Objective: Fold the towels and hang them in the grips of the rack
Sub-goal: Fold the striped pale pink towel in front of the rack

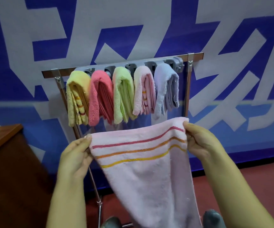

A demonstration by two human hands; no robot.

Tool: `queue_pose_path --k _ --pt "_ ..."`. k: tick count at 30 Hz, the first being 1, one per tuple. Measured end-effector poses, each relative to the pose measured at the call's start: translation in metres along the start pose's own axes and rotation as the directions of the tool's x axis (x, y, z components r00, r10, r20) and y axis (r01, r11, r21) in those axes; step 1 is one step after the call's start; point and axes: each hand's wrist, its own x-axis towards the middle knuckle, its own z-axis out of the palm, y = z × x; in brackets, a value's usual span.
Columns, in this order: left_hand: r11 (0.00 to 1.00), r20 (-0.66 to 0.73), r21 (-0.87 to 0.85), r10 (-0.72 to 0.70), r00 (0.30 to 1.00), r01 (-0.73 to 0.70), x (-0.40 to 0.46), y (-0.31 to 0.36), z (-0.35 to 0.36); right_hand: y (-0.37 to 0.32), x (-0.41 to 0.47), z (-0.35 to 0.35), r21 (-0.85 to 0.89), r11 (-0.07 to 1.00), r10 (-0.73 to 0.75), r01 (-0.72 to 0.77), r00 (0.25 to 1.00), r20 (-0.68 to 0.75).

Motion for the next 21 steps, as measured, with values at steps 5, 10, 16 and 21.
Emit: queue_pose_path --k 5,10,16,21 --pt "1.0 0.133 -0.006 0.008 0.991 -0.007 -0.035 -0.007 0.051 0.022 -0.021 0.029 -0.344 0.918 -0.173 0.198 0.98 0.101" --pt "0.995 0.187 0.086 0.043 0.981 -0.06 -0.064 -0.007 0.082 0.037 -0.039 0.053 -0.512 0.803 -0.26 0.306 0.952 0.162" --pt "0.962 0.187 0.218 0.126 0.974 -0.167 -0.084 -0.006 0.09 0.039 -0.058 0.064 -0.613 0.674 -0.31 0.412 0.911 0.272" --pt "0.931 0.185 0.273 0.196 0.963 -0.242 -0.089 -0.007 0.09 0.043 -0.067 0.069 -0.627 0.635 -0.349 0.452 0.891 0.29"
